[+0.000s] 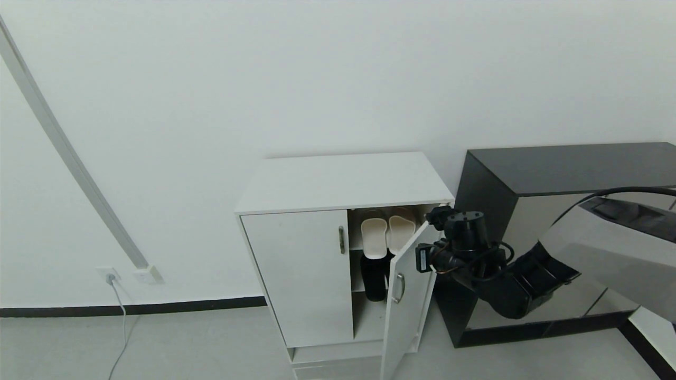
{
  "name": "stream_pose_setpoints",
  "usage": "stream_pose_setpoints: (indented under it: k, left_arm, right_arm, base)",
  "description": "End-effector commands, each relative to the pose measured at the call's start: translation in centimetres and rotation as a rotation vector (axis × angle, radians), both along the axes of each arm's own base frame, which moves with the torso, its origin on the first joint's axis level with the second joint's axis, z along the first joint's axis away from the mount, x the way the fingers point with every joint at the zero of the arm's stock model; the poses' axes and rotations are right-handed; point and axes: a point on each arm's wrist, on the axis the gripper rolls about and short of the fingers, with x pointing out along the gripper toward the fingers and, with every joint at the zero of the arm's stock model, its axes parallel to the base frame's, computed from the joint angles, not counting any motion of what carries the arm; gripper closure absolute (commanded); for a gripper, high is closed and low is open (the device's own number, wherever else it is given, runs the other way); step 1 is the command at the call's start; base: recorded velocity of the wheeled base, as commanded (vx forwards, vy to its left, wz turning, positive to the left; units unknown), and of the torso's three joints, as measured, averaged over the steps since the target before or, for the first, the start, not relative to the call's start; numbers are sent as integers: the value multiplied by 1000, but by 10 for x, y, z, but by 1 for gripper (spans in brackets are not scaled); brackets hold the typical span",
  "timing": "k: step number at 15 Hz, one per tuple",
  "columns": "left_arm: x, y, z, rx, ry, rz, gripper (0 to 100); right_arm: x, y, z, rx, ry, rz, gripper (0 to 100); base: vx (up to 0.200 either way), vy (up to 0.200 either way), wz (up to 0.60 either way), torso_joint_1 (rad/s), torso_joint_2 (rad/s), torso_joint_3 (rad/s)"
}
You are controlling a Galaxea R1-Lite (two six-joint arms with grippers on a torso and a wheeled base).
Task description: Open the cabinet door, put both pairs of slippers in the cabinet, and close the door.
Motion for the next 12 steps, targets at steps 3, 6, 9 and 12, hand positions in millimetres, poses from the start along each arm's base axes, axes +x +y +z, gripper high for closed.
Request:
stream_pose_setpoints:
  k: [3,6,9,12]
  left_arm:
    - [0,0,0,0,1,0,100]
    - [0,0,0,-2,1,2,100]
    - [0,0,0,-2,1,2,100]
    - [0,0,0,-2,1,2,100]
  right_arm:
    - [37,6,-22,16,-24,-18,100]
    - [54,8,-29,32,-49,-22,100]
    - [69,12,-32,47,-80,-29,100]
    - [78,13,-36,44,-78,-35,100]
  base:
    - [0,0,0,0,0,0]
    - [0,0,0,0,0,0]
    - [0,0,0,0,0,0]
    - [0,0,0,0,0,0]
